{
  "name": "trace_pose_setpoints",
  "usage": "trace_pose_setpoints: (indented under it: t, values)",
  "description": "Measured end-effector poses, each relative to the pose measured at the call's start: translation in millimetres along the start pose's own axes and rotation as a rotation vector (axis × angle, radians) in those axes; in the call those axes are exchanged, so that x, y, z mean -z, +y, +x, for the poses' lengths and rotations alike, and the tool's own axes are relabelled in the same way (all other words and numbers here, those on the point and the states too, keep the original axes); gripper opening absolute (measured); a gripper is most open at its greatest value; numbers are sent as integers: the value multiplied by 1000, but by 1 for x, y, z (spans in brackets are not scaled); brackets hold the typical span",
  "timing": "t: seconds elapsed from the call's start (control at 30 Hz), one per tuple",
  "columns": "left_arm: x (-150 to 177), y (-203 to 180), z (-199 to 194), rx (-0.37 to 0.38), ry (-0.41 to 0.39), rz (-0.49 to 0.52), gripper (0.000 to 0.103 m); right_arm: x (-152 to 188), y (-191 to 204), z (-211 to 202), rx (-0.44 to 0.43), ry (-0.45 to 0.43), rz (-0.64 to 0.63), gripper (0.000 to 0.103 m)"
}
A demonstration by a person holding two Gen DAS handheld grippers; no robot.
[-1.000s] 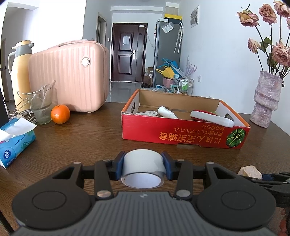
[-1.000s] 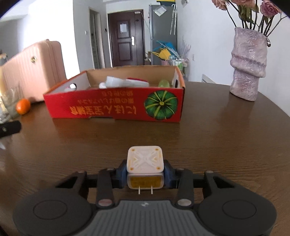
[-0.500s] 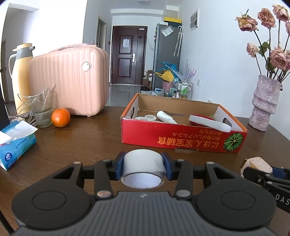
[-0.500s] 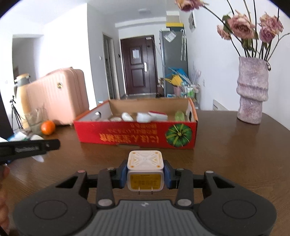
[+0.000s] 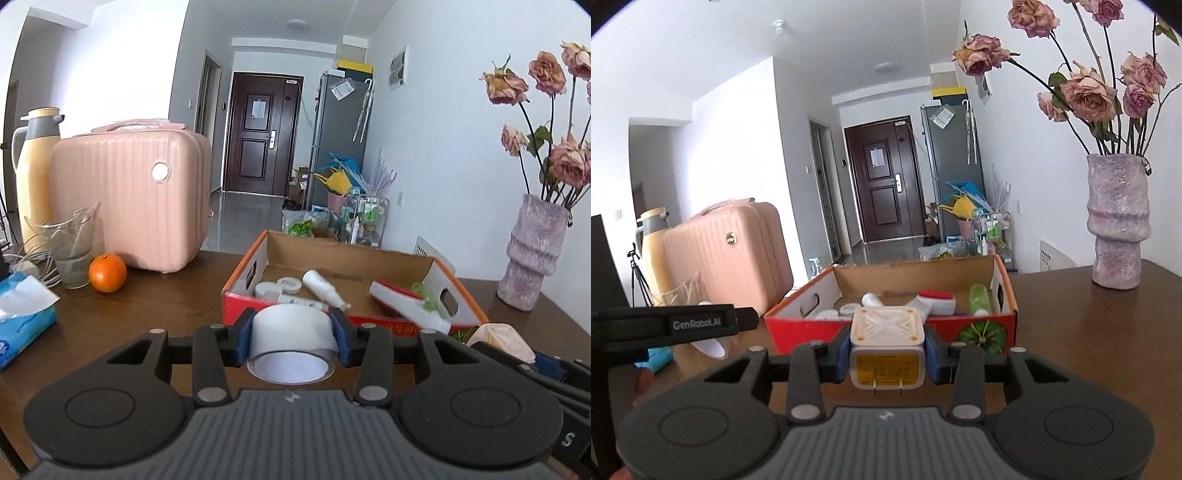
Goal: Organize rigid objects
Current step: 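Carry the tape roll and beige plug over the red box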
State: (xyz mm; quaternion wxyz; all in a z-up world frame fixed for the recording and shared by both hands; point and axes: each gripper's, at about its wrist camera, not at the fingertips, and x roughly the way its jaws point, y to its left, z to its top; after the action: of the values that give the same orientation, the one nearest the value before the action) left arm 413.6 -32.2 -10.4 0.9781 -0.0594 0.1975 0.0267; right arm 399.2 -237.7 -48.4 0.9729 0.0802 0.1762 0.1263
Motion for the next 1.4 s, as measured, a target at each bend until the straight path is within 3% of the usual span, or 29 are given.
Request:
trace_pose_setpoints:
  t: [0.6,1.4]
  values:
    - [-36,-20,81,-15,-23,-27,44,-37,-23,80,34,-51,34,38]
    - [-43,-26,172,-83,38,50,44,-46,-47,172,123,16,46,38]
